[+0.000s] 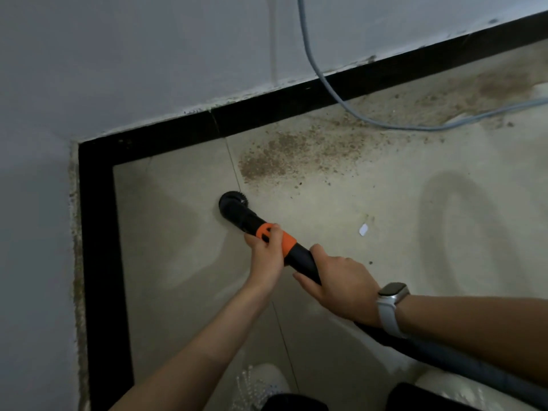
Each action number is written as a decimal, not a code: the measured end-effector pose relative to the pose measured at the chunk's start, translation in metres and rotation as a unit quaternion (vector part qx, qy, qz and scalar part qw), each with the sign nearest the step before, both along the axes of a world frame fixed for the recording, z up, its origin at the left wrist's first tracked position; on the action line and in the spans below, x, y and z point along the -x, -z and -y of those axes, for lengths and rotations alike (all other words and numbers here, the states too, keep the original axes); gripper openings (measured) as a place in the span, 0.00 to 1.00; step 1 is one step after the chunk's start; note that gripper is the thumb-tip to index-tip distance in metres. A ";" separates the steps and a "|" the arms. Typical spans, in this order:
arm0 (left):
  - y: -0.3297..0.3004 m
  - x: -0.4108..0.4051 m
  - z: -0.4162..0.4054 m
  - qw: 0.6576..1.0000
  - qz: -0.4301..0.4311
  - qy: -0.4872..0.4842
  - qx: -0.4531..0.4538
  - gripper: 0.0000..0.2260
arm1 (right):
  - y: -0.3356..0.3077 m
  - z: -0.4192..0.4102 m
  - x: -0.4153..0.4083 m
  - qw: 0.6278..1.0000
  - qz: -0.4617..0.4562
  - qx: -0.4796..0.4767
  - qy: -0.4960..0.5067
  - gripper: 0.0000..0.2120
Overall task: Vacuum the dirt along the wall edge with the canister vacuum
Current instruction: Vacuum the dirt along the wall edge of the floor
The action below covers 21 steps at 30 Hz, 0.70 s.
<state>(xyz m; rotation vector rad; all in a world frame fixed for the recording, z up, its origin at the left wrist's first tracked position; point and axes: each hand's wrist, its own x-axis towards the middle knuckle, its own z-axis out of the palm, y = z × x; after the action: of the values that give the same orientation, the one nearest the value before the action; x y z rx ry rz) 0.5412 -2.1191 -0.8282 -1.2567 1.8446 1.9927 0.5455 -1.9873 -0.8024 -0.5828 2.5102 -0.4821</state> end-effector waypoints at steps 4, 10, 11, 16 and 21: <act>0.000 -0.007 -0.016 0.999 -0.002 0.012 -0.031 0.25 | 0.000 -0.020 -0.004 1.000 0.002 -0.009 0.001 0.16; 0.000 -0.001 -0.014 0.997 0.010 -0.030 -0.067 0.19 | 0.004 -0.022 -0.007 1.000 -0.020 -0.008 0.006 0.17; 0.000 -0.001 -0.017 0.997 0.011 -0.031 -0.068 0.19 | 0.005 -0.025 -0.008 1.000 -0.019 -0.005 0.009 0.16; -0.002 -0.010 -0.041 0.995 0.025 0.024 -0.091 0.20 | 0.009 -0.060 -0.010 0.999 0.023 0.012 0.018 0.15; -0.004 -0.014 -0.047 0.991 0.043 0.039 -0.124 0.11 | 0.015 -0.068 -0.013 0.998 0.055 0.007 0.031 0.15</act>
<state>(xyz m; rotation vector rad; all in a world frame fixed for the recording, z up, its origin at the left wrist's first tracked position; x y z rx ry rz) 0.5554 -2.0717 -0.8240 -1.1598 1.5278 2.0162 0.5584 -1.9188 -0.8170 -0.4724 2.4267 -0.5400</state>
